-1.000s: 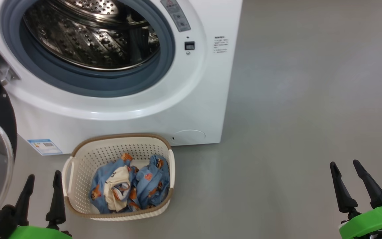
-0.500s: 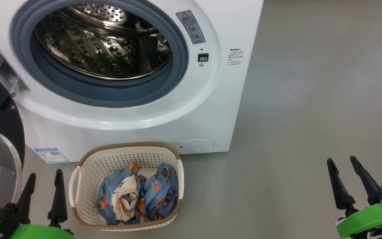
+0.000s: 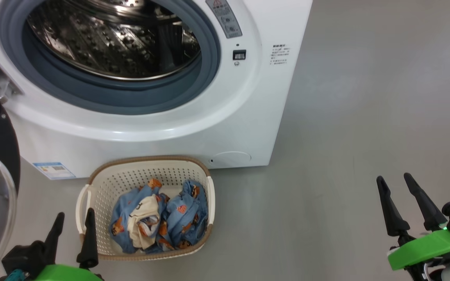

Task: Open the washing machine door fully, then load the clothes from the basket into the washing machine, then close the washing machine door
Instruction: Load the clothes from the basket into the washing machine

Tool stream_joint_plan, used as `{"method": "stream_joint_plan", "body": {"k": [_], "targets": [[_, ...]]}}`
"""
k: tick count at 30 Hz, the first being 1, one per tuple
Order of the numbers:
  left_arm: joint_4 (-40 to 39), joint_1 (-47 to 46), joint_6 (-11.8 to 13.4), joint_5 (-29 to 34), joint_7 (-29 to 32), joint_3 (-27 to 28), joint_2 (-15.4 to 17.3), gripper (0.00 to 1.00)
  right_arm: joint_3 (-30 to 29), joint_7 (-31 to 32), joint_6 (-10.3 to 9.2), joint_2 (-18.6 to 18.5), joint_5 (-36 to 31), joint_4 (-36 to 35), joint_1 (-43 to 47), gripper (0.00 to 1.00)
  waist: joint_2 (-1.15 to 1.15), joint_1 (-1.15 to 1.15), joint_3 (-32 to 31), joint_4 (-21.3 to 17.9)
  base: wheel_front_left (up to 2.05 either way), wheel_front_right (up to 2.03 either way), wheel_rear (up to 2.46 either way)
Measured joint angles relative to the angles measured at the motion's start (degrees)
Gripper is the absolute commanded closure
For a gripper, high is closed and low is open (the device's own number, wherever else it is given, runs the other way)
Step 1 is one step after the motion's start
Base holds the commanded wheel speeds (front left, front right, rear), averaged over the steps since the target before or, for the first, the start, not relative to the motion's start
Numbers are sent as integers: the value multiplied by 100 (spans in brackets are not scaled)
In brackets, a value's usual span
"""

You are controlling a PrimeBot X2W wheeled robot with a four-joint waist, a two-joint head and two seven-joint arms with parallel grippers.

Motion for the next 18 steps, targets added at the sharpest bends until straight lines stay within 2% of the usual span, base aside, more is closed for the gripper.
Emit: {"method": "stream_joint_plan", "body": {"k": [12, 18], "targets": [[1094, -1022, 0, 115, 4, -516, -13, 0, 131, 0, 0, 86, 0, -144, -605, 0, 0, 0, 795, -91, 0, 0, 0], [1826, -1721, 0, 88, 4, -794, 82, 0, 207, 0, 0, 105, 0, -233, -960, 0, 0, 0, 1289, -149, 0, 0, 0]]}}
